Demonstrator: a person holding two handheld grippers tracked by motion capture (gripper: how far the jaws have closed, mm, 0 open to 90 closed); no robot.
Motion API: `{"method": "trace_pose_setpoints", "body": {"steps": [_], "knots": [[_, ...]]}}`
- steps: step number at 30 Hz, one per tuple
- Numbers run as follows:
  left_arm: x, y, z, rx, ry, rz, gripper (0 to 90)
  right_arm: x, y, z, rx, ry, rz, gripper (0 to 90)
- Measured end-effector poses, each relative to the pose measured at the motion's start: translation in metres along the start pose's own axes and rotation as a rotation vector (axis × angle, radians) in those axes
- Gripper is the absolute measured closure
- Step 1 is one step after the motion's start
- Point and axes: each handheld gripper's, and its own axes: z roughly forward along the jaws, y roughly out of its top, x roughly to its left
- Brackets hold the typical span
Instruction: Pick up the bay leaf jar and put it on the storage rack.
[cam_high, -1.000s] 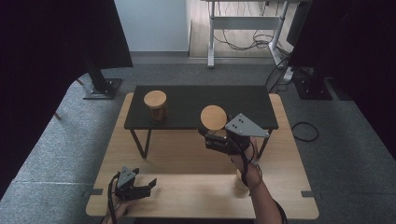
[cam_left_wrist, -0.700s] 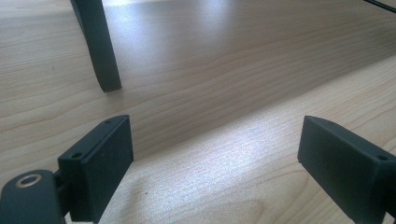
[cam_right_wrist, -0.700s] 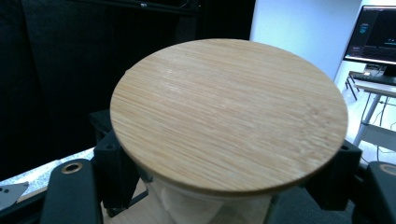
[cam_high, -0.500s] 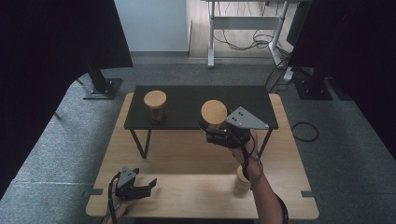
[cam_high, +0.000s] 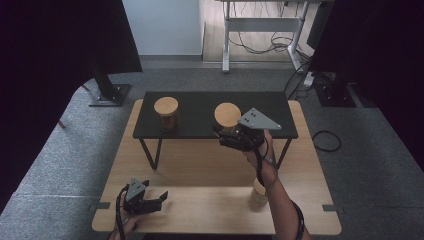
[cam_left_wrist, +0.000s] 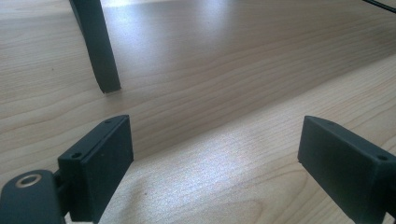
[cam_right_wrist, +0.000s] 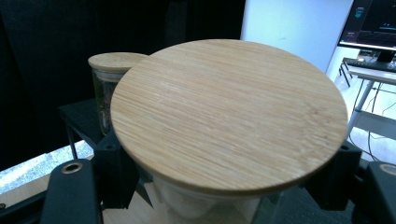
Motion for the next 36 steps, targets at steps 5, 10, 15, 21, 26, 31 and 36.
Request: {"method": "trace_pose_setpoints", "body": {"steps": [5, 10, 15, 21, 26, 31, 36], "knots": [[0.0, 0.0, 0.0, -0.001, 0.001, 0.002, 9.6, -0.001, 0.002, 0.006, 0.002, -0.002, 0.0, 24.7], [0.0, 0.0, 0.0, -0.002, 0.002, 0.002, 9.6, -0.002, 0.003, 0.012, 0.011, -0.009, -0.004, 24.7], [0.0, 0.0, 0.0, -0.002, 0.001, 0.003, 9.6, -0.006, 0.002, 0.021, 0.036, -0.019, -0.01, 24.7], [0.0, 0.0, 0.0, 0.001, -0.001, 0.005, 9.6, -0.009, -0.001, 0.03, 0.055, -0.03, 0.001, 24.8], [0.0, 0.0, 0.0, 0.003, -0.004, 0.007, 9.6, -0.012, -0.002, 0.035, 0.054, -0.04, 0.004, 24.8], [0.0, 0.0, 0.0, 0.005, -0.008, 0.006, 9.6, -0.016, -0.004, 0.039, 0.061, -0.053, 0.018, 24.7], [0.0, 0.0, 0.0, 0.007, -0.009, 0.008, 9.6, -0.019, -0.009, 0.044, 0.072, -0.059, 0.025, 24.8]]}}
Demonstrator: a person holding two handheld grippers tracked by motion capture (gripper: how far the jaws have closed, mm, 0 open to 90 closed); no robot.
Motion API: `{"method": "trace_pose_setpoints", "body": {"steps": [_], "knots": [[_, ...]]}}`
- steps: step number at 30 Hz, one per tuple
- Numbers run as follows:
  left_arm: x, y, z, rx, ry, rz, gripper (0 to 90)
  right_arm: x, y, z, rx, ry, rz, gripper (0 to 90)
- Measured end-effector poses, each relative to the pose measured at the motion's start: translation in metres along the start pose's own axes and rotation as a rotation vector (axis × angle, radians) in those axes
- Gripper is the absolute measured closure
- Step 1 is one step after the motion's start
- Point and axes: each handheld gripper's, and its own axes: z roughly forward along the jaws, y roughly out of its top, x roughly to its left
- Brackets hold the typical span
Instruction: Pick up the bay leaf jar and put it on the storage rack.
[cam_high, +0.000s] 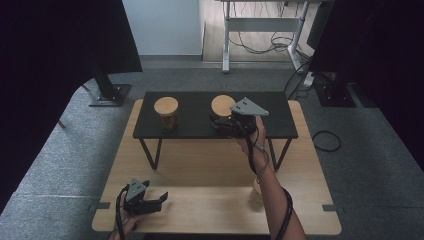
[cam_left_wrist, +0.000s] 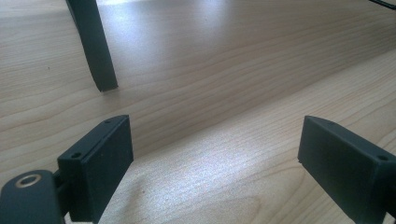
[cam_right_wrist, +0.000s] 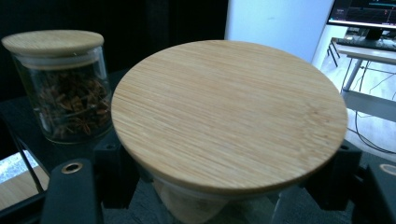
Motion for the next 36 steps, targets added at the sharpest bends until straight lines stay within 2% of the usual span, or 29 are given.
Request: {"method": "trace_pose_setpoints", "body": {"steps": [11, 18, 36], "knots": [[0.0003, 0.0001, 0.0002, 0.002, -0.004, -0.002, 9.5, -0.0014, -0.0052, 0.0087, 0.025, -0.023, 0.019, 24.8], [0.0001, 0.0002, 0.0004, 0.004, -0.005, 0.0, 9.5, -0.0016, -0.0032, 0.0109, 0.046, -0.087, 0.016, 23.7], [-0.0004, 0.0006, 0.0013, 0.008, -0.007, 0.008, 9.4, -0.0002, -0.0035, 0.009, 0.053, -0.089, 0.011, 21.2]]}}
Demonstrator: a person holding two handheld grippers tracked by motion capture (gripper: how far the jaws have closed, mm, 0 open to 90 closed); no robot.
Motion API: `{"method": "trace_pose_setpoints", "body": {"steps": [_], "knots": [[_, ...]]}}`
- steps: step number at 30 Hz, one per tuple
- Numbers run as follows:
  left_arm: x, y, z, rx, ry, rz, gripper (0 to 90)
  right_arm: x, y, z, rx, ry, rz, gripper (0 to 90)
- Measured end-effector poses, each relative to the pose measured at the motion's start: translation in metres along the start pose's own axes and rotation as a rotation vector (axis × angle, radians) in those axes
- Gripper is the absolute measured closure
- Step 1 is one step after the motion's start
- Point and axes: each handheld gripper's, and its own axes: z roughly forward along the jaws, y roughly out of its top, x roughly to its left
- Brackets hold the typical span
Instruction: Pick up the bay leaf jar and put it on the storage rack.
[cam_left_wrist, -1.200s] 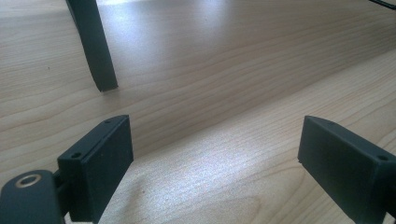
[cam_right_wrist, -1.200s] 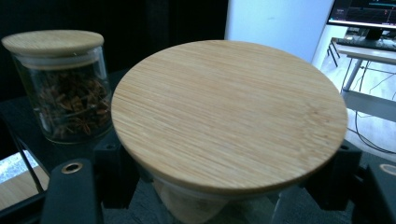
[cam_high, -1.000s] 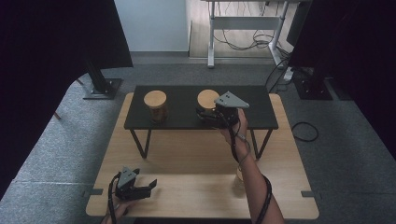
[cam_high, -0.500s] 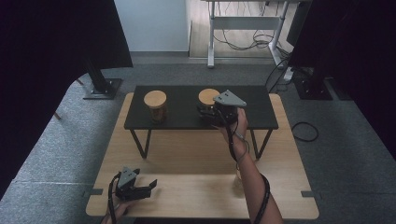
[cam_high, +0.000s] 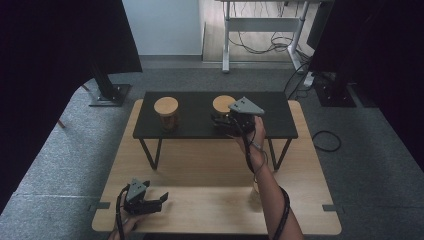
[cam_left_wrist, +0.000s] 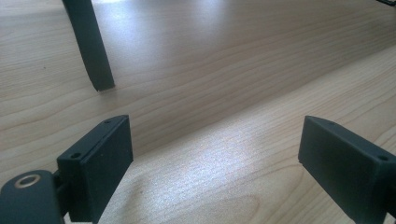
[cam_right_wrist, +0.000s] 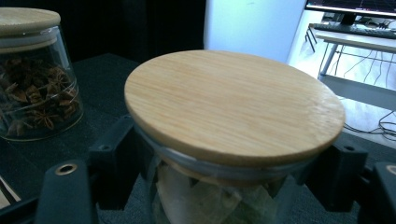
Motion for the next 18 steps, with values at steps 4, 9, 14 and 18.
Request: {"method": "trace_pose_setpoints", "body": {"steps": [4, 9, 14, 18], "knots": [[0.001, 0.0, 0.0, -0.005, -0.005, 0.001, 9.3, 0.003, 0.001, -0.002, -0.009, -0.02, -0.007, 16.8], [0.001, 0.0, -0.001, -0.004, -0.003, 0.003, 9.3, 0.003, -0.001, -0.006, -0.014, -0.02, 0.017, 14.0], [0.001, 0.0, -0.001, -0.002, -0.001, 0.009, 9.3, 0.004, -0.004, -0.013, -0.036, -0.016, 0.033, 12.7], [0.001, 0.0, 0.0, 0.001, 0.001, 0.011, 9.3, 0.003, -0.007, -0.018, -0.038, -0.013, 0.049, 12.3]]}}
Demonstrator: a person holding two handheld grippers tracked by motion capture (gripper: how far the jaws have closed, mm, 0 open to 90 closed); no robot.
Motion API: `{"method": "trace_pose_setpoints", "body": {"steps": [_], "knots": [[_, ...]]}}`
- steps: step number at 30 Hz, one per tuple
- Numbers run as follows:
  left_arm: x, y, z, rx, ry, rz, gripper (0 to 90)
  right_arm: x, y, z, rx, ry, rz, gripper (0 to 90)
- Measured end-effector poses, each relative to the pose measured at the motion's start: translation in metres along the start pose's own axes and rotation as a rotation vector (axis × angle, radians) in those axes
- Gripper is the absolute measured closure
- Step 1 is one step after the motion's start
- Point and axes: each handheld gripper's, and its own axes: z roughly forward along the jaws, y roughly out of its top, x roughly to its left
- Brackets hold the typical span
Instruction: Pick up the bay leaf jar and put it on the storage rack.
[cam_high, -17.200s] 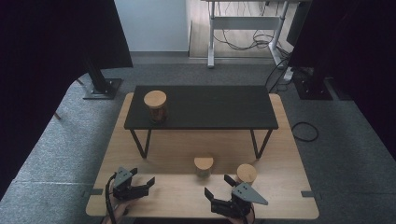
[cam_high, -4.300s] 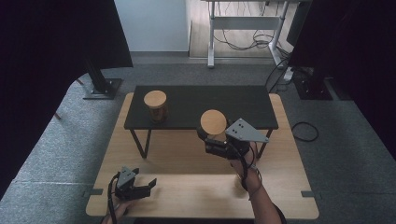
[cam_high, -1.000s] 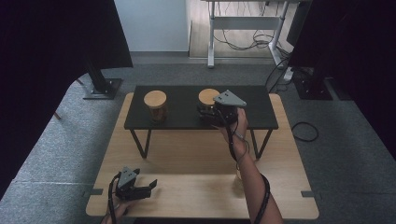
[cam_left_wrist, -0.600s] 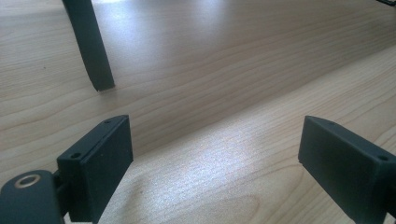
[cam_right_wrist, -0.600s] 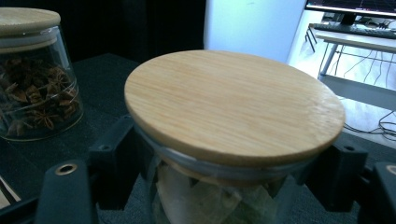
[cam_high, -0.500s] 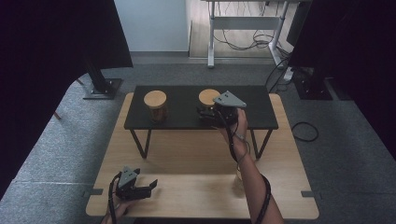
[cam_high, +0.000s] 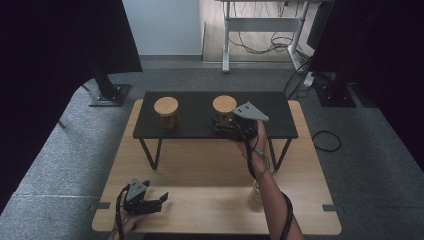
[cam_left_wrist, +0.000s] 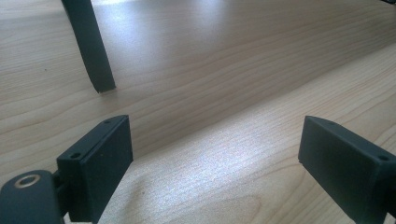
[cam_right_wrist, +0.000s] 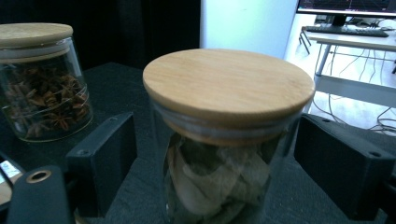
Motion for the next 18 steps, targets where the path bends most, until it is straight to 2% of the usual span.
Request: {"method": "trace_pose_setpoints", "body": {"steps": [18], "knots": [[0.0, 0.0, 0.0, 0.001, 0.005, -0.001, 9.3, -0.003, -0.013, -0.04, -0.066, 0.039, -0.005, 12.0]]}}
